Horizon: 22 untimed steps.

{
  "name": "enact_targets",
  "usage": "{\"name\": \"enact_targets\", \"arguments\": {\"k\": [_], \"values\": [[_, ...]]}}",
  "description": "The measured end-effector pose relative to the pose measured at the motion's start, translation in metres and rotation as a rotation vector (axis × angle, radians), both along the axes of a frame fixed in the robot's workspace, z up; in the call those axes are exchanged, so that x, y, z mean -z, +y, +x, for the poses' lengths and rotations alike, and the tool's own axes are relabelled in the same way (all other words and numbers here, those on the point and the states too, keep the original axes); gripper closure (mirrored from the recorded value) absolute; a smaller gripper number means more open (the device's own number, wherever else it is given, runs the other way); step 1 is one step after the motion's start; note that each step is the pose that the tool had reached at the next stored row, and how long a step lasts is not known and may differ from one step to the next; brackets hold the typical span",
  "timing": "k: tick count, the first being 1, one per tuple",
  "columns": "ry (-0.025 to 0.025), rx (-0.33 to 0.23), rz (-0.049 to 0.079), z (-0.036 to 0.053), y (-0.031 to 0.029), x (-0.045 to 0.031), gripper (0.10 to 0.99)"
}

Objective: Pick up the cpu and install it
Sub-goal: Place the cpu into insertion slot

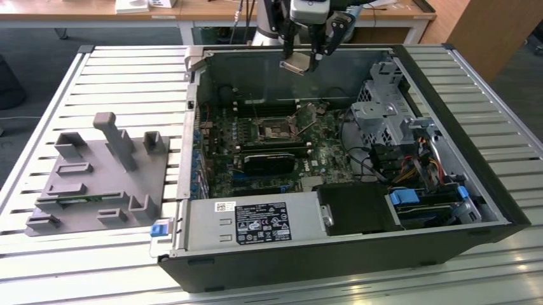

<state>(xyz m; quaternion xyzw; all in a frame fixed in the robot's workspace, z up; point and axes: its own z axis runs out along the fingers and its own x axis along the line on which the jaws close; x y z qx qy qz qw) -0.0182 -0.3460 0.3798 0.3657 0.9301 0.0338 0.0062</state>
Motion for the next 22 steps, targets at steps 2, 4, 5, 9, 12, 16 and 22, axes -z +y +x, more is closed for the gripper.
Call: {"name": "enact_targets", "arguments": {"k": [2, 4, 5, 9, 12, 16, 22], "values": [[0.0, 0.009, 0.0, 0.0, 0.0, 0.0, 0.549], [0.0, 0.018, 0.0, 0.0, 0.0, 0.0001, 0.549], [0.0, 0.022, 0.0, 0.0, 0.0, 0.0001, 0.549], [0.0, 0.04, 0.0, 0.0, 0.0, 0.0002, 0.549], [0.0, 0.053, 0.0, 0.0, 0.0, 0.0003, 0.549], [0.0, 0.072, 0.0, 0.0, 0.0, 0.0004, 0.549], [0.0, 0.1, 0.0, 0.0, 0.0, 0.0005, 0.549]]}}
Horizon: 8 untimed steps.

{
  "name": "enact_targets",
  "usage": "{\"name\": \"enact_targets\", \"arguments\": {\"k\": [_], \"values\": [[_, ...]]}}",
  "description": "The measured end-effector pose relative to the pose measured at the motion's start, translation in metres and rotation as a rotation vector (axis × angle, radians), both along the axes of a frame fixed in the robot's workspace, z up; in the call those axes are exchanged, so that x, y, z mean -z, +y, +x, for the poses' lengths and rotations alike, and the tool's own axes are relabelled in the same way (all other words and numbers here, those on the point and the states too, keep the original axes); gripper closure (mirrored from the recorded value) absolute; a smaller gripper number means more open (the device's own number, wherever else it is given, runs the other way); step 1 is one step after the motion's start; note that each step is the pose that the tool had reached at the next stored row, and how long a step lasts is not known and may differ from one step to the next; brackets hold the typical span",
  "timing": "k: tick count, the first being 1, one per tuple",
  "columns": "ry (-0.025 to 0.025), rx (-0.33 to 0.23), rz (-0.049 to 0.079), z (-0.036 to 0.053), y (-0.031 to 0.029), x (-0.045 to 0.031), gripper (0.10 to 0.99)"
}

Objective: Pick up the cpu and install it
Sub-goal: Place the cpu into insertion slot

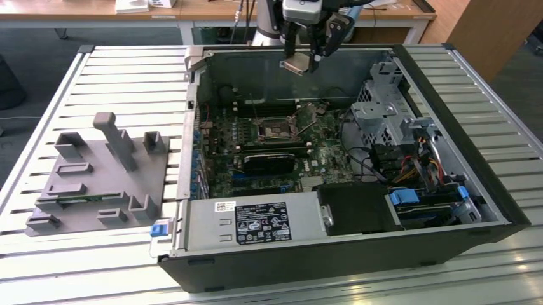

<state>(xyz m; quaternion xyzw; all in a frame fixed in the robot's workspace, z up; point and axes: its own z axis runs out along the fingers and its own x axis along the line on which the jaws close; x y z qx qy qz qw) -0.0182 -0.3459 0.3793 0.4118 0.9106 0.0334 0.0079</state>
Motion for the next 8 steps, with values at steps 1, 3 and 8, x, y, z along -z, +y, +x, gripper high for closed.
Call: {"name": "enact_targets", "arguments": {"k": [1, 3, 8], "values": [[0.0, 0.005, 0.0, 0.0, 0.0, 0.0, 0.549], [0.0, 0.014, 0.0, 0.0, 0.0, 0.0001, 0.549], [0.0, 0.037, 0.0, 0.0, 0.0, 0.0002, 0.549]]}}
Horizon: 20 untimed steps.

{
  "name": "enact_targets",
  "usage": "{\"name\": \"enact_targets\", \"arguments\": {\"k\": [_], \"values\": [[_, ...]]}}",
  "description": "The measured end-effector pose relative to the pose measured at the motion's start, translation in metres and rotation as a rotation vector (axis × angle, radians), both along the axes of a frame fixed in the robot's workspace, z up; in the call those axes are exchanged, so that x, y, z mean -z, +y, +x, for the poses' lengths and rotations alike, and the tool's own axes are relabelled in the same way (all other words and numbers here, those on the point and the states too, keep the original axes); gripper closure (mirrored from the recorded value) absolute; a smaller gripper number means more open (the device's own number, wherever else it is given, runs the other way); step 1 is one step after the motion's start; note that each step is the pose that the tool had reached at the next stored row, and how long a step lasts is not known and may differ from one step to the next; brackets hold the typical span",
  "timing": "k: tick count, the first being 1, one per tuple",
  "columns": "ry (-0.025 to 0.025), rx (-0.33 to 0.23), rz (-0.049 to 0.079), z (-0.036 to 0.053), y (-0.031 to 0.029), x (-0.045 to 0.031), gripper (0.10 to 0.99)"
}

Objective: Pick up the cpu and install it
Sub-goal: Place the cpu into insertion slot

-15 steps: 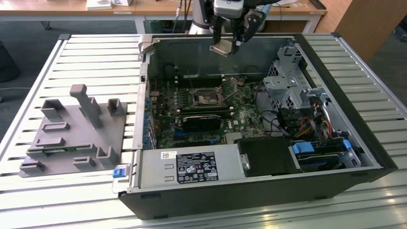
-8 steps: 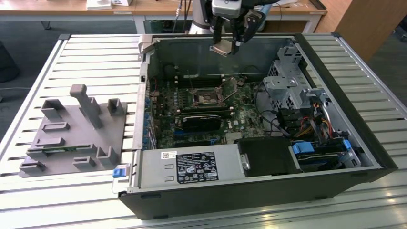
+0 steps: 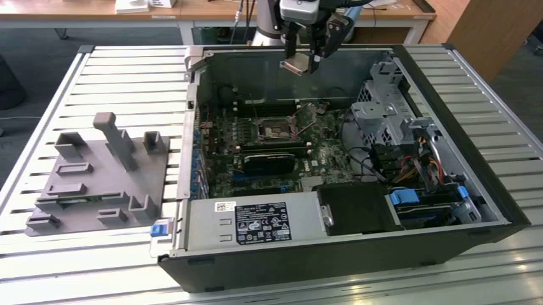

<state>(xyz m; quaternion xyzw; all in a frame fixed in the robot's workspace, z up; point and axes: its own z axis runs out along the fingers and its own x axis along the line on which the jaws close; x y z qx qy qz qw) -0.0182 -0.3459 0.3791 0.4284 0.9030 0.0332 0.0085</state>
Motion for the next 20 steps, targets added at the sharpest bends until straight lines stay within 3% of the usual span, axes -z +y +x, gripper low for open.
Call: {"name": "enact_targets", "arguments": {"k": [11, 20], "values": [[-0.0001, 0.061, 0.0, 0.0, 0.0002, 0.0005, 0.549], [0.0, 0.194, 0.0, -0.0004, 0.0001, 0.002, 0.549]]}}
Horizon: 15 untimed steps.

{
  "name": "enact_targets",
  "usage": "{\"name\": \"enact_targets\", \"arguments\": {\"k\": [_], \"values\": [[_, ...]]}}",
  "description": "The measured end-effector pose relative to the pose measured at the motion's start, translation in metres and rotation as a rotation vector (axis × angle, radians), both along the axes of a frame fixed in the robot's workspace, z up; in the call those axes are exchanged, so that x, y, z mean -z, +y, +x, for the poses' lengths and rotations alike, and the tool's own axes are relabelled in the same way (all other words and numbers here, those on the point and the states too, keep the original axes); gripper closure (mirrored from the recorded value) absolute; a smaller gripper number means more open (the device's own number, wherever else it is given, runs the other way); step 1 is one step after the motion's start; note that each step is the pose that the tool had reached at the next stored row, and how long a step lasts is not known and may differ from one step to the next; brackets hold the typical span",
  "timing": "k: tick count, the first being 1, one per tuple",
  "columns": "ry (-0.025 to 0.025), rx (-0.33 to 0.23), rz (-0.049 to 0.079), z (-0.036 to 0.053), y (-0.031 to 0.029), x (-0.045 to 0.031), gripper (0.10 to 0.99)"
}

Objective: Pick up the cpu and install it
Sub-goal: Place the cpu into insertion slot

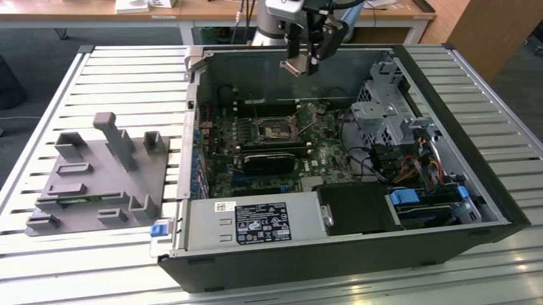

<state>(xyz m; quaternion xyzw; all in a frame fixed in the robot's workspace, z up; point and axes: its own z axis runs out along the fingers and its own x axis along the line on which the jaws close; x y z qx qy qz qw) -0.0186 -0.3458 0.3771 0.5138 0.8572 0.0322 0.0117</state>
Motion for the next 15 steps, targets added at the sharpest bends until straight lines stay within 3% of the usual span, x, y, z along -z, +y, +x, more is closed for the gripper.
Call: {"name": "enact_targets", "arguments": {"k": [15], "values": [[0.0, 0.226, 0.0, -0.0017, 0.0001, 0.004, 0.549]]}}
